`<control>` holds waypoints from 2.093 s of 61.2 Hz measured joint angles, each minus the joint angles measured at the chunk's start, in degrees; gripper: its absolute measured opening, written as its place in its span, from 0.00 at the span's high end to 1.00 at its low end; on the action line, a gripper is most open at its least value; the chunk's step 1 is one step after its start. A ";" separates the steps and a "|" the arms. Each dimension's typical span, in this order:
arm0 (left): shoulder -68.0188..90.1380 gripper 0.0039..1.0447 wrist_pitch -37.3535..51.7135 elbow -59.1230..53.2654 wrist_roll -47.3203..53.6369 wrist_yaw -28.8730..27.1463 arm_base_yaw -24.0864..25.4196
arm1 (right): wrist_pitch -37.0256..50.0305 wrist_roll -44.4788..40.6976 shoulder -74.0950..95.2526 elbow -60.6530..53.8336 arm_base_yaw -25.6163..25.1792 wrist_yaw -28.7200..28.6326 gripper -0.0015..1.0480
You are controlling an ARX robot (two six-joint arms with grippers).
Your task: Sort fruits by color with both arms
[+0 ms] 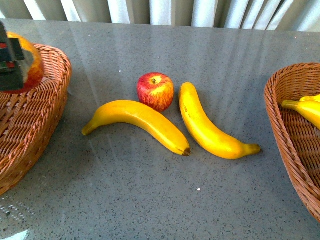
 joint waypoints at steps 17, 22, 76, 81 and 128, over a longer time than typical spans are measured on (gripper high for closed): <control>4.70 0.34 1.97 -2.80 -1.86 -1.44 4.96 | 0.00 0.00 0.00 0.00 0.00 0.00 0.09; 5.55 0.30 2.56 -2.80 -2.95 -1.22 5.11 | 0.00 0.00 0.00 0.00 0.00 0.00 0.09; 25.70 0.09 1.53 24.46 11.43 8.13 -17.92 | 0.00 -0.02 0.00 0.00 0.00 0.00 0.09; 27.65 0.09 1.03 25.81 11.65 9.18 -17.90 | 0.00 0.00 0.00 0.00 0.00 0.00 0.09; 37.46 0.09 -1.64 32.00 12.90 10.99 -16.41 | 0.00 0.00 0.00 0.00 0.00 0.00 0.09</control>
